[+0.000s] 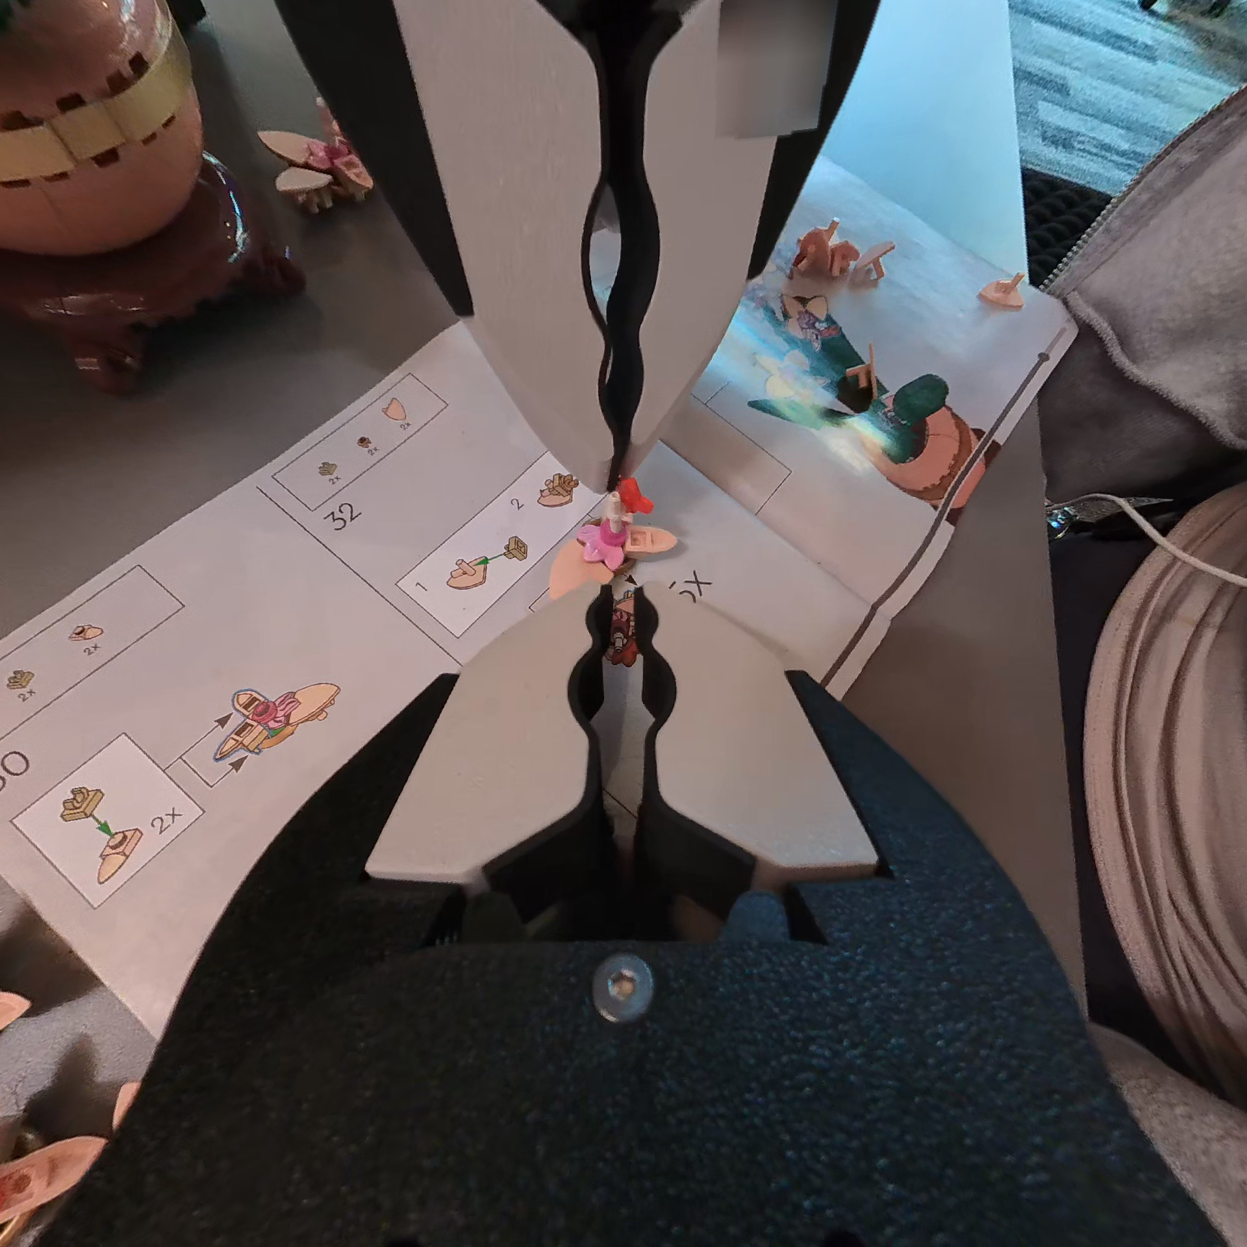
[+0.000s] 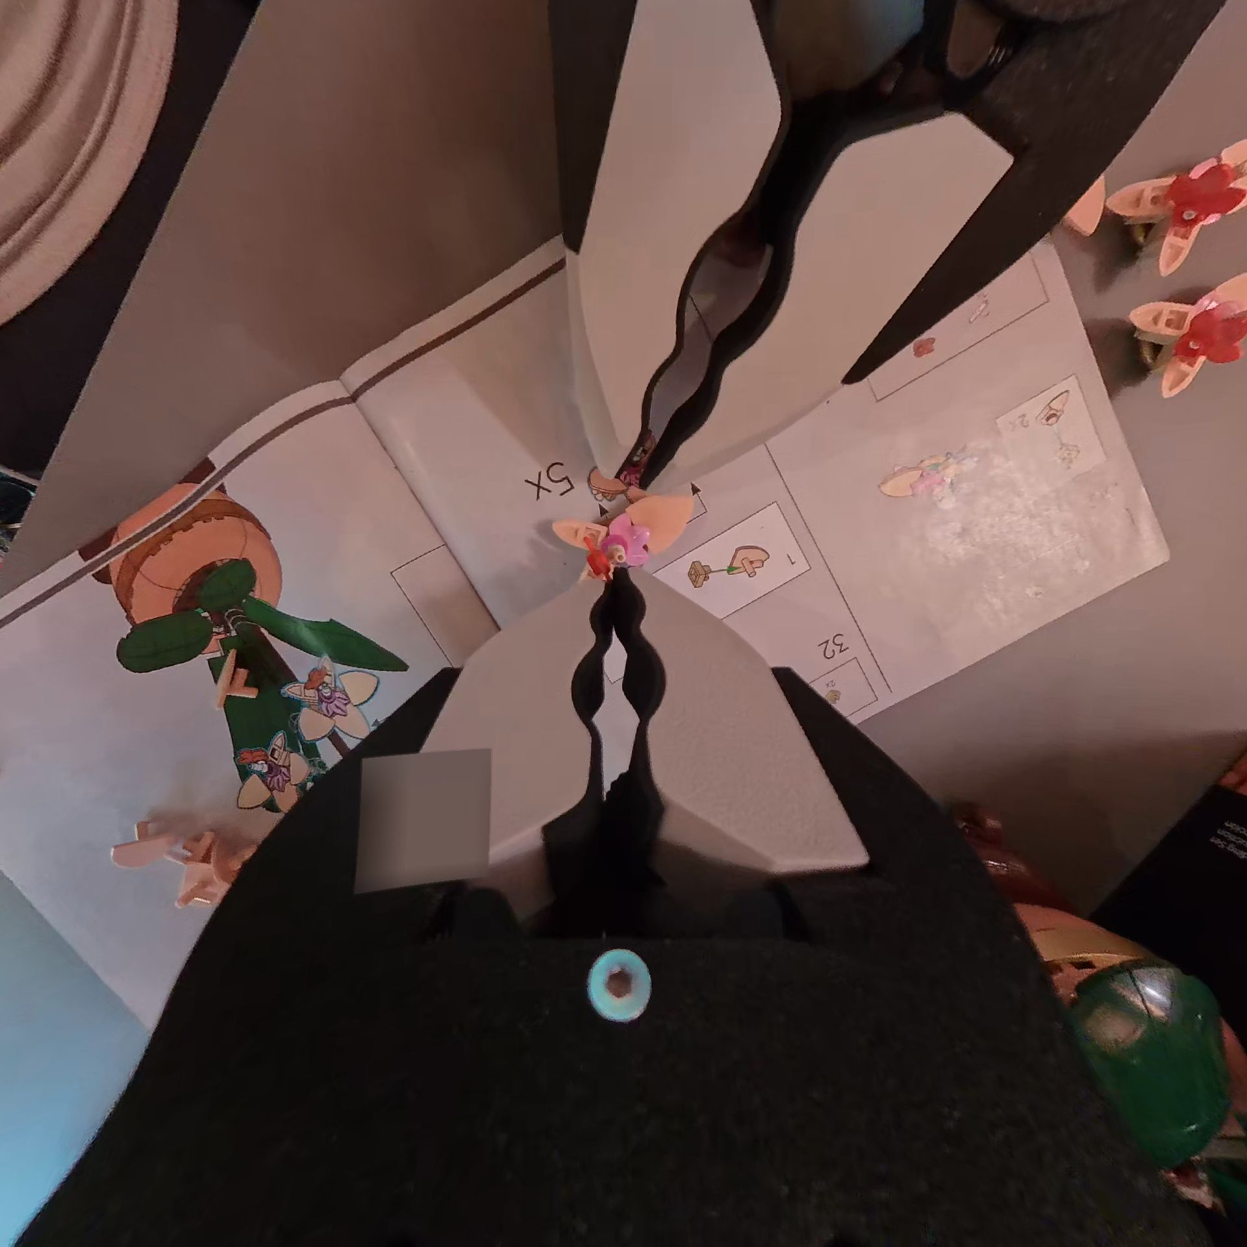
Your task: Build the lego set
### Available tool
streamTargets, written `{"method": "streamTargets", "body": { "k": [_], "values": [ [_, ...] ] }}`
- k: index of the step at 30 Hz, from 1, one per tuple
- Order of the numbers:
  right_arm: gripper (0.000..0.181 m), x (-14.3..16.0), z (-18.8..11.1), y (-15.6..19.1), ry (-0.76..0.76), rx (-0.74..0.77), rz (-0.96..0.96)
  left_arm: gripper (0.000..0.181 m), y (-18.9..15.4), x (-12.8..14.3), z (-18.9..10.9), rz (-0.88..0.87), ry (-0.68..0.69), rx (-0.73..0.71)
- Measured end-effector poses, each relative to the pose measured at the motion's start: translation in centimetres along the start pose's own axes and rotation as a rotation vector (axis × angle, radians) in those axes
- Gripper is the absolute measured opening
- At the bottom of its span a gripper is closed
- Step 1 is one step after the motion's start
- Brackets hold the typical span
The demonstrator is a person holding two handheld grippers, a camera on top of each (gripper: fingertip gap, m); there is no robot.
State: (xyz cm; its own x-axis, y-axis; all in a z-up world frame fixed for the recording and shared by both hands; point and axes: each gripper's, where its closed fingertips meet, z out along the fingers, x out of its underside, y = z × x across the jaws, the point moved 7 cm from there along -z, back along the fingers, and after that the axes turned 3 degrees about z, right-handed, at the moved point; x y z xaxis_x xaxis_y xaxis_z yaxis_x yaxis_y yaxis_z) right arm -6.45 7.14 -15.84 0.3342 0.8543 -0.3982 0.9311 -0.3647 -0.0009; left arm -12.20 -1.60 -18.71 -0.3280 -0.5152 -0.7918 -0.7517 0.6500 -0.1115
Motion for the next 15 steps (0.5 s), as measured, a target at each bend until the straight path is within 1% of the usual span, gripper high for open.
{"method": "streamTargets", "body": {
  "k": [1,4,8,13,15],
  "values": [
    [0.000,-0.1,0.0,0.0,0.012,0.006,-0.007,0.005,0.0,0.0,0.1,0.000,0.003,0.000],
    [0.000,-0.4,0.0,0.0,0.046,0.042,-0.025,0.004,0.1,0.0,0.2,-0.002,0.012,-0.004],
    [0.000,-1.0,0.0,0.5,0.116,0.129,-0.073,0.004,0.2,-0.1,0.2,-0.016,0.009,-0.006],
    [0.000,-1.7,0.0,1.0,0.189,0.192,-0.103,0.004,0.5,-0.6,-0.8,-0.018,-0.095,0.010],
    [0.000,-1.9,0.1,1.0,0.206,0.196,-0.101,0.004,0.4,-0.6,-0.8,0.030,-0.089,0.001]
  ]
}}
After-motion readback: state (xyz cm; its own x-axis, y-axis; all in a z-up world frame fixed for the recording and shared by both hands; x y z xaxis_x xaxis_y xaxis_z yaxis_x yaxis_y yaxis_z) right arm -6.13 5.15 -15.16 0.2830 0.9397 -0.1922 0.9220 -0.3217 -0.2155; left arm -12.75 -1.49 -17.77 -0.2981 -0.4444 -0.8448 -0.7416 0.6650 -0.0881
